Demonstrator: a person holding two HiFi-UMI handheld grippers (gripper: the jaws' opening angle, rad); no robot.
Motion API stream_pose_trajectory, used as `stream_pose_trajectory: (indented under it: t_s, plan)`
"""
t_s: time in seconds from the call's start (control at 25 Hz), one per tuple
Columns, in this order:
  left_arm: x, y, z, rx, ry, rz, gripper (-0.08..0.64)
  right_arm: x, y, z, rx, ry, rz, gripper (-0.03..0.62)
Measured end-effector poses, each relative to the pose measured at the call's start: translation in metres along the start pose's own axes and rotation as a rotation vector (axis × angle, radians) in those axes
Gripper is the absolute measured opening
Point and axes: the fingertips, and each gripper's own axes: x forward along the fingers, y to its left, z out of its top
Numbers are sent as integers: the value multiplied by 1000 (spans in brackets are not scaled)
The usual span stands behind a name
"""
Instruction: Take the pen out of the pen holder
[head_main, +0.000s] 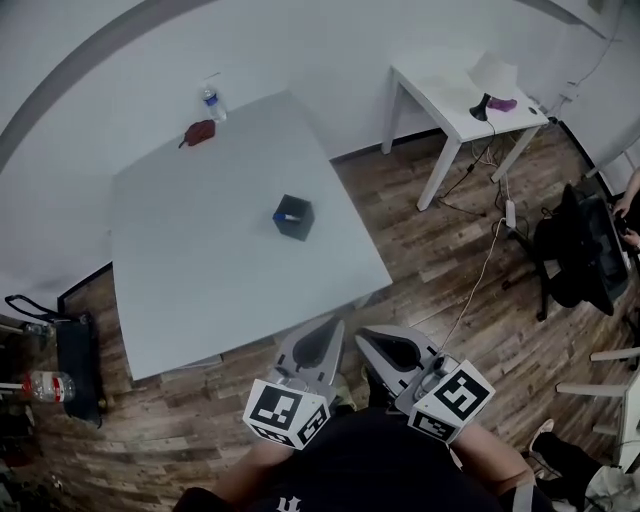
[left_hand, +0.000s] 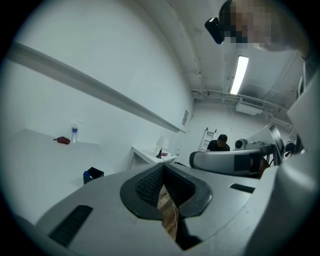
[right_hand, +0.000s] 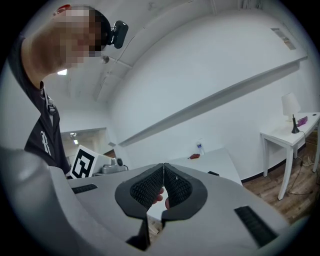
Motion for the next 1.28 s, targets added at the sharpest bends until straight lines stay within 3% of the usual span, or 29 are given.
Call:
stream_pose_trajectory:
  t_s: [0.36,0.56,0.8,1.0,1.28]
  plan:
    - [61,50,17,-18,-15,164,5,46,-65,28,-12,29,153,15]
    - [91,82,22,-42,-12,293,5,66,-95,39,0,65,258,15]
    - [110,117,17,-47,28,400,5,85,-117,44,46,88,317,15]
    - [120,164,4,-58,54,469,5,108,-134,39,68,121,309,15]
    - [134,240,-42,18,136,565,5,143,-149,35,71,192,269,15]
